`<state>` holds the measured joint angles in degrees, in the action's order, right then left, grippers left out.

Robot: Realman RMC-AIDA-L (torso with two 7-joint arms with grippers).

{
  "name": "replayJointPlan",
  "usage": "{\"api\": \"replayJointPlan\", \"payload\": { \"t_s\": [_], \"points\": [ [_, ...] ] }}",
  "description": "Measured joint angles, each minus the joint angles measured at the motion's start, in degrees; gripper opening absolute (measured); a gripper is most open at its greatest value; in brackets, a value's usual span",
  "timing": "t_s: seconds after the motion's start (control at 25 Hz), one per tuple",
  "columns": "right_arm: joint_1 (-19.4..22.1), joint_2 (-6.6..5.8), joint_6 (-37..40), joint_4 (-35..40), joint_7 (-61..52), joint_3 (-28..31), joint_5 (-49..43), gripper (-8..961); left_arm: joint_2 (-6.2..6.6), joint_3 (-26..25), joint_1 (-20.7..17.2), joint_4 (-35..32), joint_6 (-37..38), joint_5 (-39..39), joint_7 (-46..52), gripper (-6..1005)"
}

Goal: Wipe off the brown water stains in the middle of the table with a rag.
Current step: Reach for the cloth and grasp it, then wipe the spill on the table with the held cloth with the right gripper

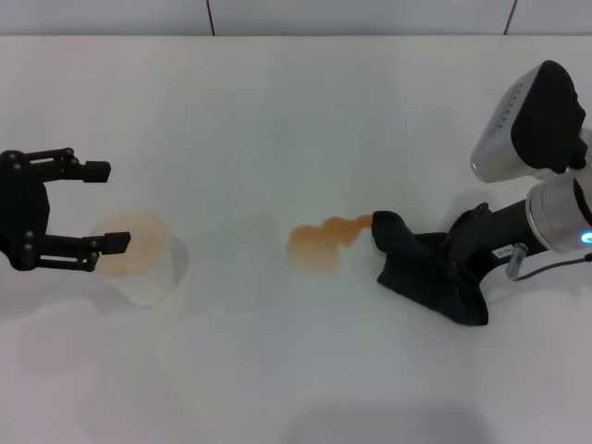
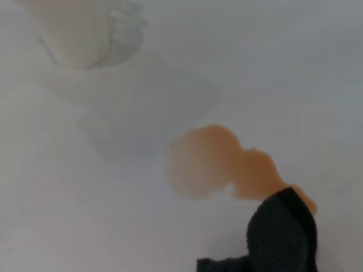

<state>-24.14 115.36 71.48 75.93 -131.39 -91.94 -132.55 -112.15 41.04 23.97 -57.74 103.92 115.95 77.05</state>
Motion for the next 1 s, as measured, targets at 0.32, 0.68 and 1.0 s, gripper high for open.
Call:
{"api": "replayJointPlan", "payload": {
  "t_s": [0.32, 0.68, 1.0],
  "points": [
    [-0.3, 0.11, 0.1, 0.0, -0.2, -0.5, 0.3, 80, -0.09, 0.0, 0.0, -0.4, -0.2, 0.0, 0.1, 880],
    [-4.2, 0.59, -2.0, 0.1, -3.3, -5.9, 1.6, 81, -0.26, 0.0, 0.2, -0.4, -0.2, -0.1, 0.1, 880],
    [-5.9, 0.66, -3.8, -0.3, -3.4, -9.8, 4.6, 81, -0.92, 0.4, 1.5, -0.4, -0.8, -0.1, 0.5, 880]
  ]
}}
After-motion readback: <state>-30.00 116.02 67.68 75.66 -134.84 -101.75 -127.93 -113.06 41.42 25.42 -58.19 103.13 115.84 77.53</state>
